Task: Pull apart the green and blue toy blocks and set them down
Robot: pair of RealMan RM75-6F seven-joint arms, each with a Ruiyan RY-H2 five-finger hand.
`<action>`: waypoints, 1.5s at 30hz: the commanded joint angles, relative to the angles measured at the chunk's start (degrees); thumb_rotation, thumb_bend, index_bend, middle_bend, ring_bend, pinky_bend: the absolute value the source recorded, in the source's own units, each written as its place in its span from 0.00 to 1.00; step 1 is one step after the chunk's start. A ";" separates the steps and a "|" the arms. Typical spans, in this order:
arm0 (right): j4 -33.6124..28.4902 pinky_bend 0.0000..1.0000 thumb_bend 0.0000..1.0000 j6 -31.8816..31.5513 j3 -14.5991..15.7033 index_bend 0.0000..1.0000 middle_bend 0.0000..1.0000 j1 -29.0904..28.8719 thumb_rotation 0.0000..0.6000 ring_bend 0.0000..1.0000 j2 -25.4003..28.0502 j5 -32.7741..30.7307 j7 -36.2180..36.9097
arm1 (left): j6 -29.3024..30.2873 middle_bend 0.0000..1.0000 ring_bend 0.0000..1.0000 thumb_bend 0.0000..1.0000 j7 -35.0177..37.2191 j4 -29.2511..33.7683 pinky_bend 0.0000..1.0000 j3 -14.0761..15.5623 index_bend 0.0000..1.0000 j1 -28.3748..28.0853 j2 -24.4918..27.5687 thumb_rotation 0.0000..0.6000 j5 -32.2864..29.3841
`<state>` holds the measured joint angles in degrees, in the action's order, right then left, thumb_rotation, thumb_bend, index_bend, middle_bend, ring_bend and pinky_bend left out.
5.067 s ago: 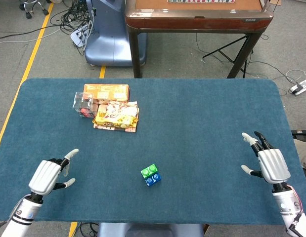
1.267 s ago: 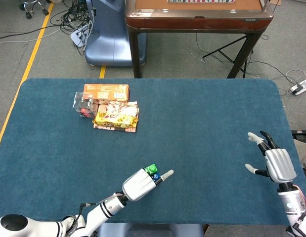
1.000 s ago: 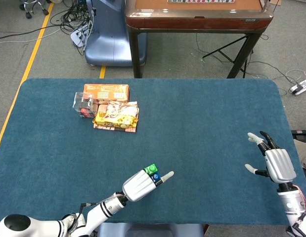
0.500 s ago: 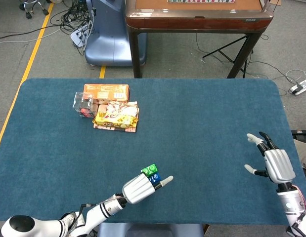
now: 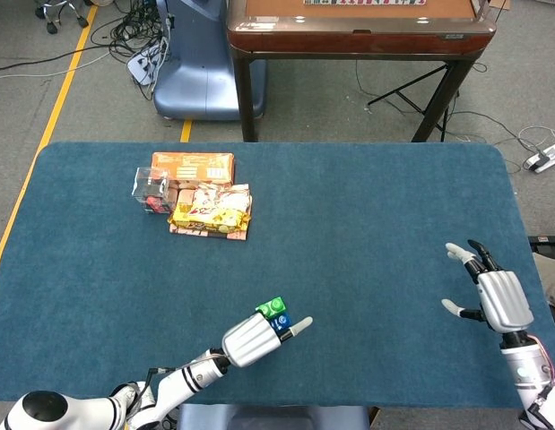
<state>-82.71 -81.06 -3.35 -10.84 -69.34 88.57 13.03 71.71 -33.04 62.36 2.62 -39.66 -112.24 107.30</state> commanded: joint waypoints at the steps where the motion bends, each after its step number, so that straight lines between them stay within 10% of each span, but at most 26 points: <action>1: 0.12 0.42 0.00 0.11 0.03 0.17 0.29 -0.06 1.00 0.31 -0.12 0.02 0.05 | -0.10 1.00 0.96 0.00 0.12 -0.28 1.00 -0.12 0.03 -0.17 -0.22 1.00 -0.02; 25: 1.35 0.42 0.00 0.16 0.25 0.17 0.29 0.06 1.00 0.31 -0.71 -0.05 1.51 | -3.64 1.00 0.96 0.00 0.54 -3.07 1.00 -5.19 0.04 -4.60 -5.29 1.00 -3.23; 36: 1.78 0.42 0.00 -0.05 0.27 0.17 0.29 0.25 1.00 0.31 -0.76 -0.10 2.09 | -4.97 1.00 0.96 0.00 -7.10 9.54 1.00 -1.98 0.06 -1.17 0.74 1.00 -4.95; 45: 1.57 0.42 0.00 0.37 0.20 0.18 0.29 -0.09 1.00 0.31 -0.75 -0.02 2.01 | -15.15 0.99 0.90 0.00 -16.31 30.33 1.00 -5.48 0.06 0.71 15.02 1.00 -20.55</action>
<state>-81.14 -80.71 -3.16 -10.91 -70.06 88.53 15.04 60.70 -45.36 86.28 -1.00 -39.59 -102.79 92.64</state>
